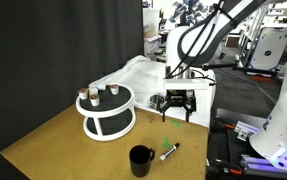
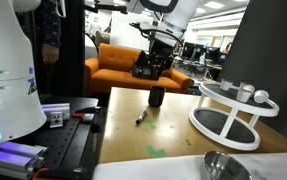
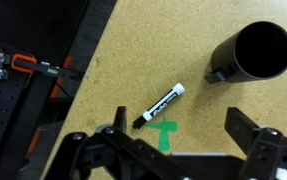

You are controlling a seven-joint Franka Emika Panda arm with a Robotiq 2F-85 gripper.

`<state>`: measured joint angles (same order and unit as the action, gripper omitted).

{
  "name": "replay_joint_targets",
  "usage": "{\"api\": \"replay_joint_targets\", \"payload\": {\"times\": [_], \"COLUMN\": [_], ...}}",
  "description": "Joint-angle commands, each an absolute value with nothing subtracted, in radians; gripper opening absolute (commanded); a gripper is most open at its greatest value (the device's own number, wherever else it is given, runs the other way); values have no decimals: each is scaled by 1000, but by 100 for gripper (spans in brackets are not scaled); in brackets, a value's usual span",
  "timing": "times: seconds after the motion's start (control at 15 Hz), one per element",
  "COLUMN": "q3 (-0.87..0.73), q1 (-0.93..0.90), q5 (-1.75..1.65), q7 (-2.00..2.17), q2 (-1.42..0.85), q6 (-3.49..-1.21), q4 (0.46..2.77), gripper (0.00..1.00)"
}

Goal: Put the marker in the mug

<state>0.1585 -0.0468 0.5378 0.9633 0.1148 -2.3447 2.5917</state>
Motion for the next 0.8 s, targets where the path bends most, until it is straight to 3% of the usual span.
{"api": "replay_joint_targets", "payload": {"times": [0.0, 0.53, 0.73], "q3": [133, 132, 149], "q1": [-65, -67, -87], "q5": [664, 603, 690], "q7": [1027, 998, 1071], "q2": [77, 86, 46], "q6": [-2433, -2394, -2541], "q4": [2642, 2628, 2636], "gripper": [100, 100, 100]}}
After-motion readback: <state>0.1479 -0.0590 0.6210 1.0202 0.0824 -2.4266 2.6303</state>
